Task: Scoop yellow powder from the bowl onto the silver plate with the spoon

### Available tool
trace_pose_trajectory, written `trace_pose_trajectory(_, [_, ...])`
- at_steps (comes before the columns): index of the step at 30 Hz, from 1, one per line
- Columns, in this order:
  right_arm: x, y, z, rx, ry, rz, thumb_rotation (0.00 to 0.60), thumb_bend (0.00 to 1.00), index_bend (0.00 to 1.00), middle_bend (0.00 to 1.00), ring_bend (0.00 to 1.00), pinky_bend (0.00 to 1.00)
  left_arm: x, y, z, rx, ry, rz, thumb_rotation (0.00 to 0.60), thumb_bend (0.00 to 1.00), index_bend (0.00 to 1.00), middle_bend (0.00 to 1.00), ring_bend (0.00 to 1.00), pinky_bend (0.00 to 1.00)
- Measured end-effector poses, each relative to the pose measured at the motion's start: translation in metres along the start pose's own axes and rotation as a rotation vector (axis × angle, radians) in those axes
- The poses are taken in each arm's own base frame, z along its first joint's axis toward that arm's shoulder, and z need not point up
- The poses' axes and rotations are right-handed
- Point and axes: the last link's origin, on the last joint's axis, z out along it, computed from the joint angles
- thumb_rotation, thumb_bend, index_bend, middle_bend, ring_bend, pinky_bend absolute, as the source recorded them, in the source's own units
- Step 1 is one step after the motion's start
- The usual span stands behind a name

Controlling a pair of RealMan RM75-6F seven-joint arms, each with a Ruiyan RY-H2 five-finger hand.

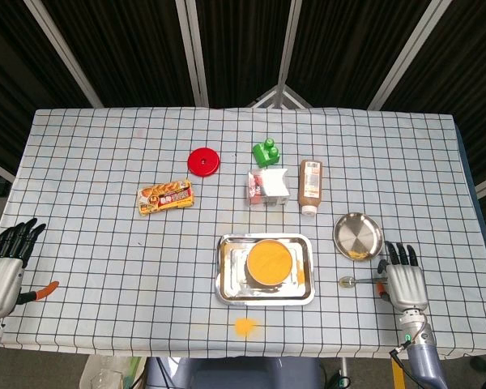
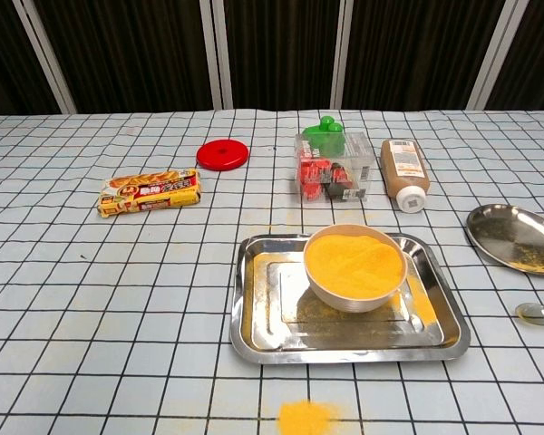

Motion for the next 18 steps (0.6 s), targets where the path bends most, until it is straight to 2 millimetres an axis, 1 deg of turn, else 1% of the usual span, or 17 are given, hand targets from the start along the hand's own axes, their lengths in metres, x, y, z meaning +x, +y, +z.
trace_pose_trajectory(18, [-0.0073,0.0004,-0.0002,0.009,-0.012,-0.033,0.6,0.42,0.5,0.1,0.0,0.0,-0.0001,0.0001,-0.0006,0.0,-0.004,-0.002,0.6,0.0,0.0,0.0,0.0,0.0])
